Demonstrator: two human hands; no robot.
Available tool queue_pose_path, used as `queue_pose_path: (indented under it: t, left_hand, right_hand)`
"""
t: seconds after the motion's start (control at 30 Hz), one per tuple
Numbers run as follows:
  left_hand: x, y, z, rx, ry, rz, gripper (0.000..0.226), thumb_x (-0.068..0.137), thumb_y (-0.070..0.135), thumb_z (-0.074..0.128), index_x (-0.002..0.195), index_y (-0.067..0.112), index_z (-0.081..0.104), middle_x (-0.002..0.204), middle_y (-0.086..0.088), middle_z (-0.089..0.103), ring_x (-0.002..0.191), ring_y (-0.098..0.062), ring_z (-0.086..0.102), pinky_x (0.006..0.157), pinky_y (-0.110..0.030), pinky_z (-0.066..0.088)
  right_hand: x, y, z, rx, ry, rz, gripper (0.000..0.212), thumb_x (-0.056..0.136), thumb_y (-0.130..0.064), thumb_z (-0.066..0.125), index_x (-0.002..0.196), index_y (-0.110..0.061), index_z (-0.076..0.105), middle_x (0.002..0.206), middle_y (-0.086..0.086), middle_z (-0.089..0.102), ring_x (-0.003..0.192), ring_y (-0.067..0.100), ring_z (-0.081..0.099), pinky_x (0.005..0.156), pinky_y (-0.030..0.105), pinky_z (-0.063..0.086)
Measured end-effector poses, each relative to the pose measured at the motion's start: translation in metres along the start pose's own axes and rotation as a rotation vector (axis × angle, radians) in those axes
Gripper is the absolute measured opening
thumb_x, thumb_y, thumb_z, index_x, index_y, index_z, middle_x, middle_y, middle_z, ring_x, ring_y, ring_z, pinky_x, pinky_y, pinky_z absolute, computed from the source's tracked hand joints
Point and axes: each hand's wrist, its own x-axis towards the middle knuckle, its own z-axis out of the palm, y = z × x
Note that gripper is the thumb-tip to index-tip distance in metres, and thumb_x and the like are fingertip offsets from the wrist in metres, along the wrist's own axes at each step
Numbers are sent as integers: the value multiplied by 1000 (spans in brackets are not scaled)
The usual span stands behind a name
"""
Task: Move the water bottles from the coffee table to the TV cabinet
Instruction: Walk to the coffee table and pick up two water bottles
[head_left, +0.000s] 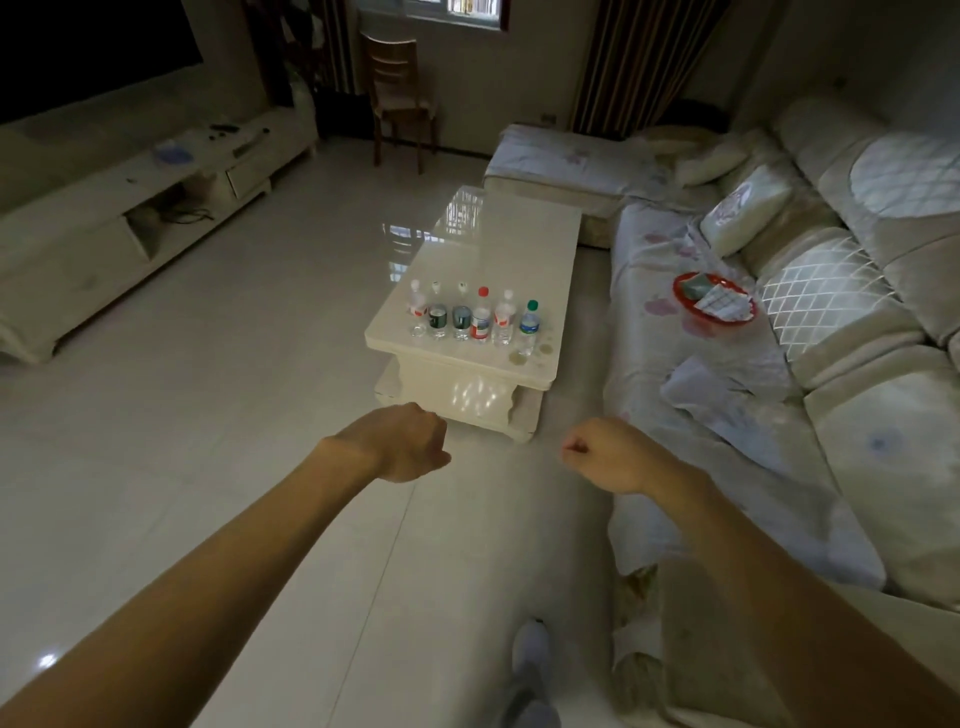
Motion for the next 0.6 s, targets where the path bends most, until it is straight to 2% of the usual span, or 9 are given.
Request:
queue_pose_path:
  t: [0.17, 0.27, 0.33, 0.47, 0.6]
  left_hand:
    - [75, 13, -29, -14, -28, -43, 36, 96, 39, 46, 117, 14, 60, 120, -6, 60, 105, -22, 58, 81, -27, 41]
    - [120, 26, -60, -31, -48, -44, 36, 97, 36, 45, 125, 16, 55, 127, -5, 57, 114, -22, 55, 88, -27, 39]
    - [151, 34, -80, -53, -12, -53, 35, 97, 34, 46, 126, 17, 54, 128, -4, 57, 114, -22, 55, 91, -28, 41]
    - [206, 44, -96, -7, 55, -75, 34, 96, 36, 45, 118, 15, 59, 118, -9, 62, 102, -24, 60, 89, -35, 50]
    - [247, 47, -94, 21, -35, -73, 34, 96, 34, 47, 123, 15, 56, 125, -6, 59, 111, -22, 58, 92, -30, 45]
  right_hand:
    - [71, 40, -33, -27, -20, -25, 29, 90, -29, 52, 67, -12, 58, 68, 5, 60, 71, 25, 62, 70, 39, 51]
    - [105, 62, -63, -46, -35, -36, 30, 90, -27, 51, 63, -15, 52, 65, 3, 55, 64, 19, 54, 64, 34, 47]
    - [129, 79, -85, -65, -52, -54, 31, 91, -28, 51, 64, -13, 54, 67, 4, 56, 65, 18, 53, 65, 34, 47]
    - [176, 112, -113, -94, -42, -63, 26, 89, -25, 51, 70, -12, 62, 78, 8, 65, 74, 25, 63, 70, 39, 51]
    - [209, 130, -117, -160, -80, -49, 37, 90, -25, 50, 54, -23, 41, 62, -1, 47, 64, 21, 52, 54, 30, 39]
